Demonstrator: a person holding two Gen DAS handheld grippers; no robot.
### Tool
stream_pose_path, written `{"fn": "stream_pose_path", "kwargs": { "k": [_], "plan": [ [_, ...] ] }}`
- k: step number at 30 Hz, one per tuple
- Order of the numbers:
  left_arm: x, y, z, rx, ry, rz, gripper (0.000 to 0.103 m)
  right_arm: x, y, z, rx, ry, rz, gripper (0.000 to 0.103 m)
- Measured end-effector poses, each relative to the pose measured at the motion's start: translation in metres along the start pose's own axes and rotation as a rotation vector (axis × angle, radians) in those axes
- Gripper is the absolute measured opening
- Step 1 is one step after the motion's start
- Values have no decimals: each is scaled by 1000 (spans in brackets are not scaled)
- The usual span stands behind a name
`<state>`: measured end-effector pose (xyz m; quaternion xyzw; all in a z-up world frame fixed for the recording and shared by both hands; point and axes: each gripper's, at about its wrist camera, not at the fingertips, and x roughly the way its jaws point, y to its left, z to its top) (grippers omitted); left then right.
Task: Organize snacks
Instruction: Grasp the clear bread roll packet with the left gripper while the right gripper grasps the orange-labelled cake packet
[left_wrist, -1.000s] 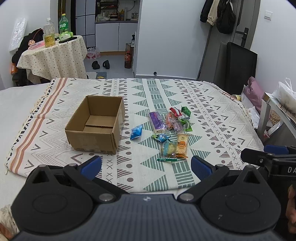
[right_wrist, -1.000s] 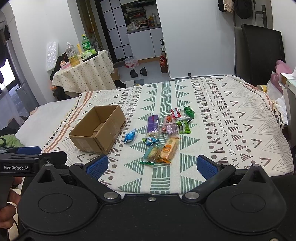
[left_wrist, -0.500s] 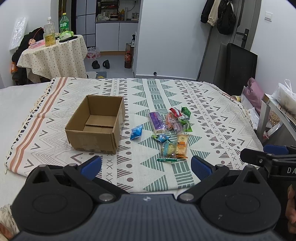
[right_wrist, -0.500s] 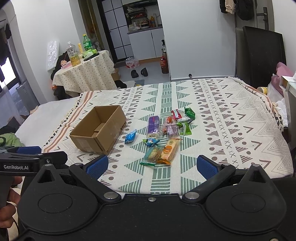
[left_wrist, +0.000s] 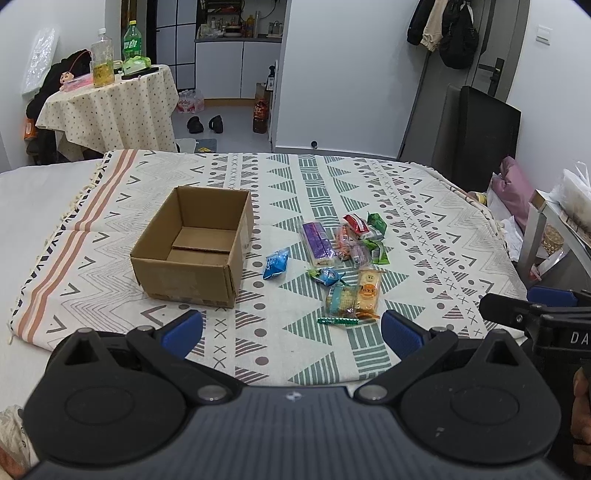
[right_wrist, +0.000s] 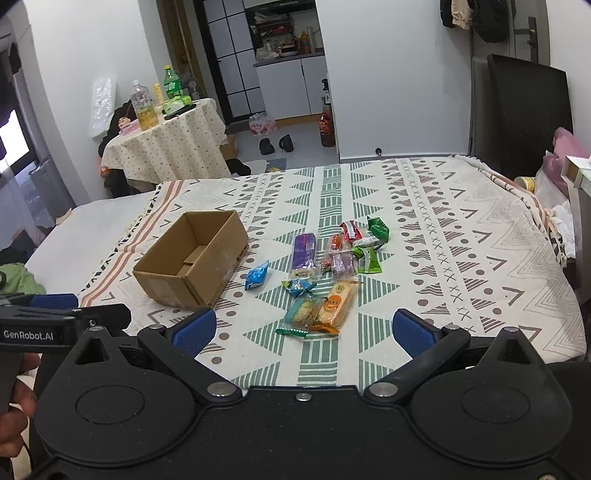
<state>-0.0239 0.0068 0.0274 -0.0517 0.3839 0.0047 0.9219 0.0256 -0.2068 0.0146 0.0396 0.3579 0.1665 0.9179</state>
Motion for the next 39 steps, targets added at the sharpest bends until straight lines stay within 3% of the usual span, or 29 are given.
{"fn": "stream_pose_path", "kwargs": {
  "k": [15, 39],
  "plan": [
    [41, -3, 22, -20, 10, 25, 102, 38, -16, 15, 27, 48, 9, 103],
    [163, -30, 34, -35, 194, -28, 101, 141, -77, 20, 180, 197, 24, 103]
  ]
}}
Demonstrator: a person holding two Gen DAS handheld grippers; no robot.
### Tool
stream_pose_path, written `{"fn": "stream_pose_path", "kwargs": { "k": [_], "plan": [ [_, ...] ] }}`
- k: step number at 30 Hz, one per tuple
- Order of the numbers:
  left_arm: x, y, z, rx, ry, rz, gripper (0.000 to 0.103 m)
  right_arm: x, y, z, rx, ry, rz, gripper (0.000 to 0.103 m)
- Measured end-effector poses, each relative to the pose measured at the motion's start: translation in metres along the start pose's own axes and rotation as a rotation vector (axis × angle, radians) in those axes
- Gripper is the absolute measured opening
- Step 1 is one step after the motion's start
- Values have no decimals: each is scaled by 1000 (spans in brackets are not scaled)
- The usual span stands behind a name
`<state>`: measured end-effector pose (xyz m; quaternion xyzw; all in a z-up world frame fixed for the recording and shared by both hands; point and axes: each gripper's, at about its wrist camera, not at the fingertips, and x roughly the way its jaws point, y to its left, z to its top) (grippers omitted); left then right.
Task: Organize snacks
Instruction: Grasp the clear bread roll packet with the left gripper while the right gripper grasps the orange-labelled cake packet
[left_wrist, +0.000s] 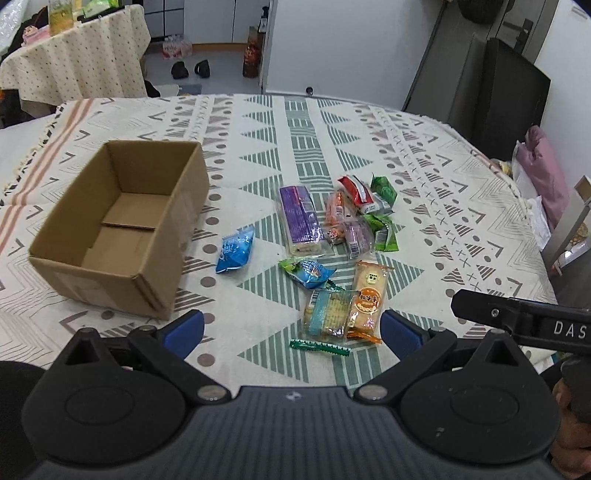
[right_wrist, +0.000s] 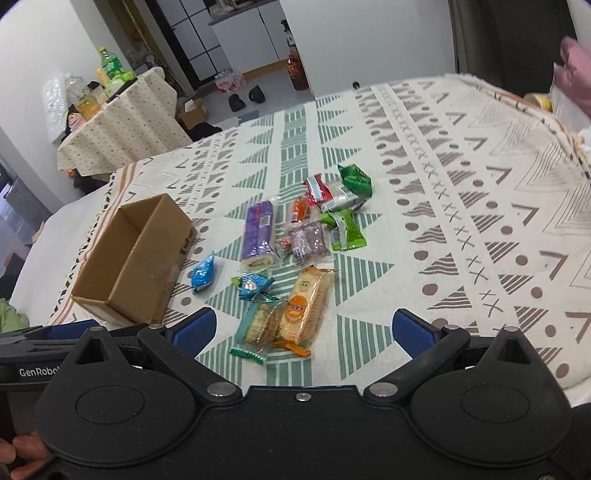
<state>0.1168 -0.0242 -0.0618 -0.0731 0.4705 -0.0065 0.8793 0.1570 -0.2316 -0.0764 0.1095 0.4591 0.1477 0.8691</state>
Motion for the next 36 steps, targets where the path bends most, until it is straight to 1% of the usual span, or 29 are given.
{"fn": "stream_pose_path", "kwargs": {
  "k": [6, 10, 12, 16, 19, 24, 27, 28, 29, 31, 33, 35, 36],
  "plan": [
    [32, -6, 4, -7, 58, 0, 101, 25, -15, 2, 46, 32, 10, 103],
    [53, -8, 6, -35, 94, 1, 100, 43, -26, 2, 103, 72, 6, 103],
    [63, -11, 6, -34, 109, -5, 100, 48, -31, 2, 127, 77, 29, 103],
    [83, -17, 3, -33, 145, -4, 99, 59, -39, 4, 166, 89, 25, 103],
    [97, -18, 1, -49, 173, -11, 93, 71, -45, 6, 204, 111, 53, 103],
    [120, -20, 0, -69, 210, -22, 87, 90, -44, 8, 214, 155, 69, 102],
    [131, -21, 0, -73, 222, -29, 80, 100, -44, 8, 216, 172, 84, 102],
    [134, -21, 0, -76, 225, -28, 76, 104, -45, 9, 220, 179, 89, 102],
    [138, -21, 0, -80, 231, -25, 69, 108, -46, 9, 226, 188, 94, 100],
    [144, -20, 0, -96, 240, -28, 65, 115, -49, 10, 243, 204, 103, 98],
    [146, -17, 1, -111, 227, -32, 63, 122, -51, 11, 271, 215, 109, 96],
    [147, -16, 3, -117, 220, -30, 55, 128, -50, 11, 274, 223, 113, 95],
    [148, -15, 4, -123, 223, -33, 53, 131, -47, 11, 264, 225, 109, 94]
  ]
}}
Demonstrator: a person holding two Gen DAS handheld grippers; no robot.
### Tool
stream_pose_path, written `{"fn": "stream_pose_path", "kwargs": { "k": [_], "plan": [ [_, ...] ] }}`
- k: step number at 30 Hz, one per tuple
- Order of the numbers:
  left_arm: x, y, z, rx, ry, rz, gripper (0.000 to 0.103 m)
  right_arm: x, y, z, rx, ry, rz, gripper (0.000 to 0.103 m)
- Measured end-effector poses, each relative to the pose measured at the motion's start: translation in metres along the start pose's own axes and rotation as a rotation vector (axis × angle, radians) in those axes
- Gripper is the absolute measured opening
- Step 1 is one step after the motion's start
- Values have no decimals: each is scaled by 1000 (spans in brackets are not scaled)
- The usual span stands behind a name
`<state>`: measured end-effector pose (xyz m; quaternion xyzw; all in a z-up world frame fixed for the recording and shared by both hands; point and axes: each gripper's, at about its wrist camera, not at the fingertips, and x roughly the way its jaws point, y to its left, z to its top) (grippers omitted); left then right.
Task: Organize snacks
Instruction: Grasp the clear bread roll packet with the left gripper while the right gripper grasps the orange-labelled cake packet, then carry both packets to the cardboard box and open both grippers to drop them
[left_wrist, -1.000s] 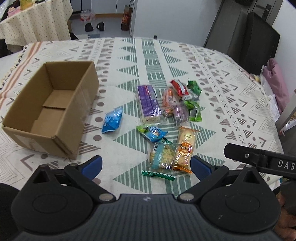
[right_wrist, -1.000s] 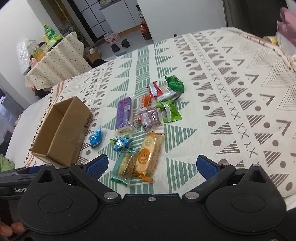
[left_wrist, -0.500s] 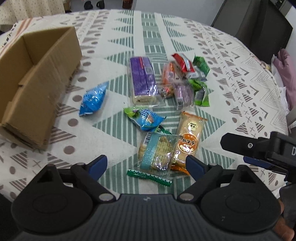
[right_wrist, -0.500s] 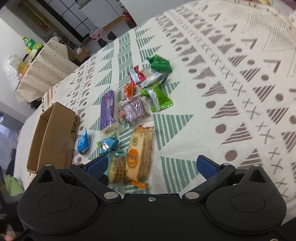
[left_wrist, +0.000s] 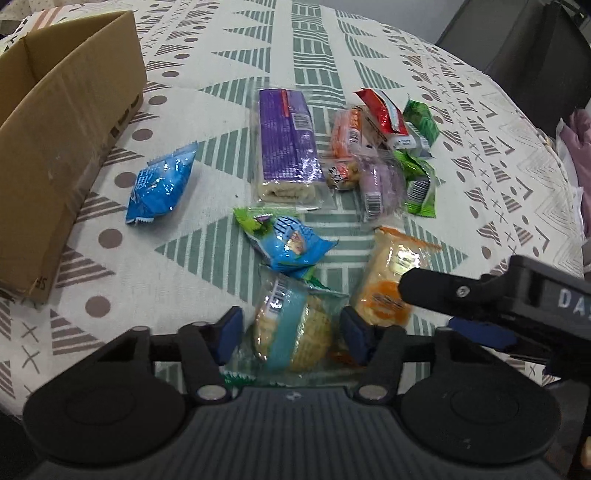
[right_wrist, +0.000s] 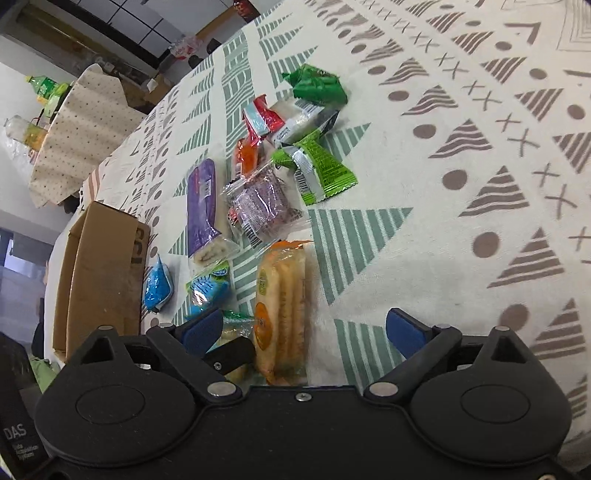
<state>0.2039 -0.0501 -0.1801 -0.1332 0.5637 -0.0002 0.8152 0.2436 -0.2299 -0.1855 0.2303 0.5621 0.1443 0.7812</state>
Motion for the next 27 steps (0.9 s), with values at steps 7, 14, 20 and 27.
{"fn": "stream_pose_path", "kwargs": {
  "k": [7, 14, 20, 27],
  "plan": [
    [-3, 4, 1, -4, 2, -15, 46, 14, 13, 1, -57, -11, -46, 95],
    [-5, -1, -5, 40, 43, 10, 50, 14, 24, -5, -141, -30, -143, 68],
    [-3, -7, -17, 85, 26, 52, 54, 2, 13, -10, -96, -43, -156, 34],
    [-10, -7, -23, 67, -16, 60, 47, -7, 14, -19, -89, -38, -127, 26]
  ]
}}
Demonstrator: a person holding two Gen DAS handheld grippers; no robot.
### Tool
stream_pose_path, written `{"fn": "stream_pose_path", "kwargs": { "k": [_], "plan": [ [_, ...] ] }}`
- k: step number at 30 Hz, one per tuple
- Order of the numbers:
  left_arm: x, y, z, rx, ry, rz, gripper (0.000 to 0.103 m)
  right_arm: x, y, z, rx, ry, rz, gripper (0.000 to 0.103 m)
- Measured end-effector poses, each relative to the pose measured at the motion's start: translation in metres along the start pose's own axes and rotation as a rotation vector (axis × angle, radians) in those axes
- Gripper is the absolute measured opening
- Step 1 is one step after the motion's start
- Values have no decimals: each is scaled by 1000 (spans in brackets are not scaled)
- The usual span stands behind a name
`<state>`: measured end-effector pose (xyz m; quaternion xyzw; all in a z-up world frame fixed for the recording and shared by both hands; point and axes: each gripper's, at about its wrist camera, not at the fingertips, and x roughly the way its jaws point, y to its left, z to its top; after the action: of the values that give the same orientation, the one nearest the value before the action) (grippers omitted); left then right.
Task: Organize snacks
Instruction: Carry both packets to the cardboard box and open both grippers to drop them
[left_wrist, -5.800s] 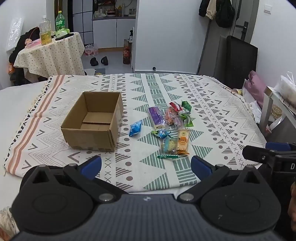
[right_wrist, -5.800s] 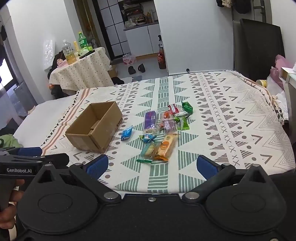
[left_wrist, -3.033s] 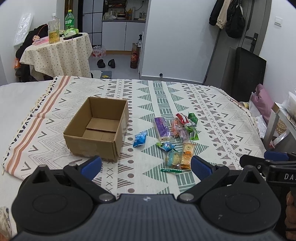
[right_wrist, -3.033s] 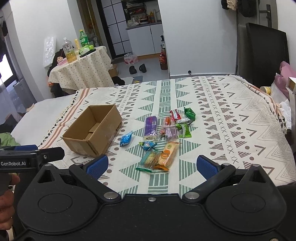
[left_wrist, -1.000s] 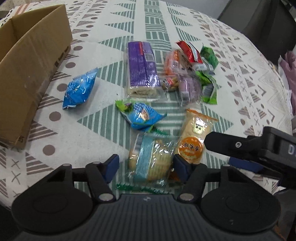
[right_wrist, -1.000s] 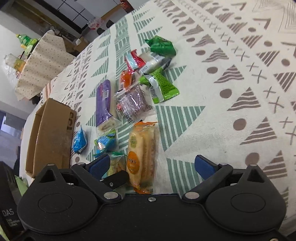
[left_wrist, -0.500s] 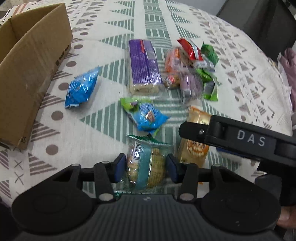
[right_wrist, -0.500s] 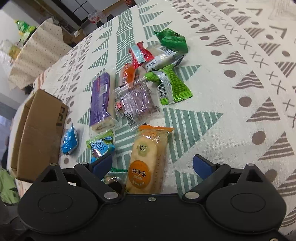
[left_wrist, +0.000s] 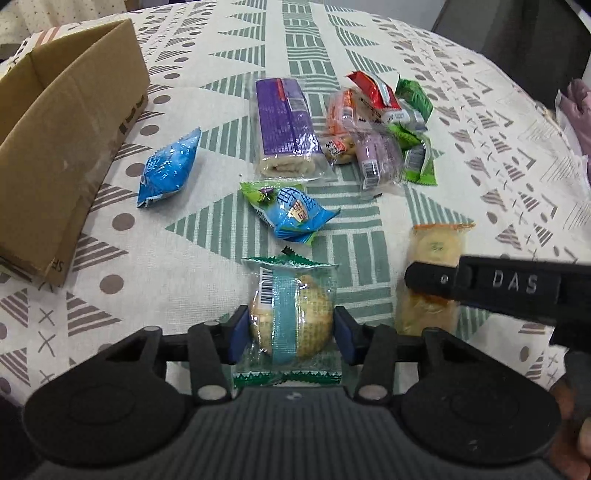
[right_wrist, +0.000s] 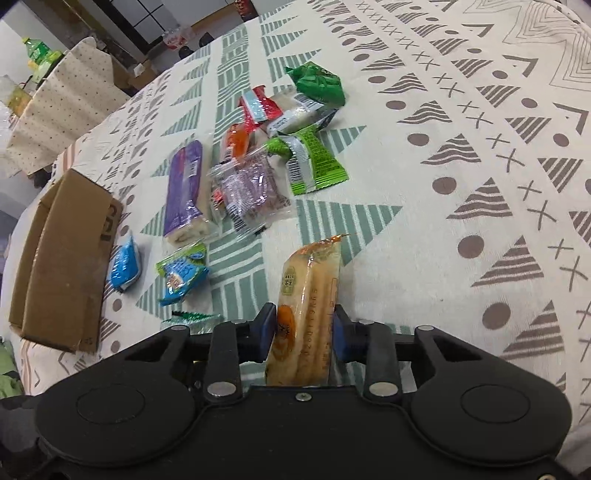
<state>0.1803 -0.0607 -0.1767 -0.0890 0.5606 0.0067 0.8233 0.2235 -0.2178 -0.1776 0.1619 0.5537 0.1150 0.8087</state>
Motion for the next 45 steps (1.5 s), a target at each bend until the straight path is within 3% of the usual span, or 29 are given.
{"fn": "stream_pose_path", "kwargs": {
  "k": [10, 19, 45],
  "plan": [
    [-42, 2, 14, 2, -96, -34, 47, -22, 7, -2, 14, -54, 102, 24],
    [-81, 17, 26, -9, -171, -60, 47, -53, 23, 3, 0, -138, 126, 24],
    [-157, 84, 35, -52, -300, -65, 47, -88, 121, 3, -80, -256, 207, 24]
  ]
}}
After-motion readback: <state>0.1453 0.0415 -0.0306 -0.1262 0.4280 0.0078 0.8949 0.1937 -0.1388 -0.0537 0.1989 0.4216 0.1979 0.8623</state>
